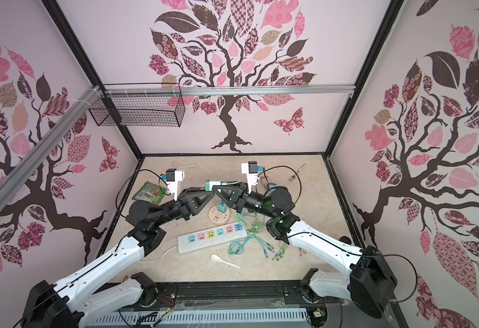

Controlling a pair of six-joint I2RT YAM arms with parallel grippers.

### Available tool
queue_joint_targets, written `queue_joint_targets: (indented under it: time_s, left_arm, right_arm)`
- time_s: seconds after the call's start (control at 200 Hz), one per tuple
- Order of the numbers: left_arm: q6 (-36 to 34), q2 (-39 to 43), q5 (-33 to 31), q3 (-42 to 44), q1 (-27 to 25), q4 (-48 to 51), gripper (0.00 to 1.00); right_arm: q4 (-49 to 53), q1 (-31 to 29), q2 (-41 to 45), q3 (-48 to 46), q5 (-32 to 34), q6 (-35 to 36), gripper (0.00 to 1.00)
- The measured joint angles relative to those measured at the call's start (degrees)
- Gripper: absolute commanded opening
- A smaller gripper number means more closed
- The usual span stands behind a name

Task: Insert the plug
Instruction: 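Open the left gripper and draw it back while the right gripper keeps the plug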

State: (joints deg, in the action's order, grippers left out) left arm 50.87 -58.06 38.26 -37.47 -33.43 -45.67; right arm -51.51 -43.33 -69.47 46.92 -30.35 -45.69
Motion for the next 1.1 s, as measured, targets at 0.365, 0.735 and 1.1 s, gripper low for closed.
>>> queue_joint_targets:
  time_s: [0.365,0.735,1.1]
  left_arm:
    - [-6.1,8.4,-3.6,0.6,-0.3,15.0,0.67]
    - [-12.3,18.1,-10.0,3.8,-0.4,30.3,0.72]
    - [-16.2,22.9,-23.3,3.8,-0.4,48.0,0.72]
  right_arm:
    - [17.9,-0.1,3.7,3.5,3.4,8.4,0.16]
    - [34.9,3.0,4.3,8.8,5.5,16.2,0.16]
    - [45.3,9.2,-0.7,16.0,6.4,26.2,0.17]
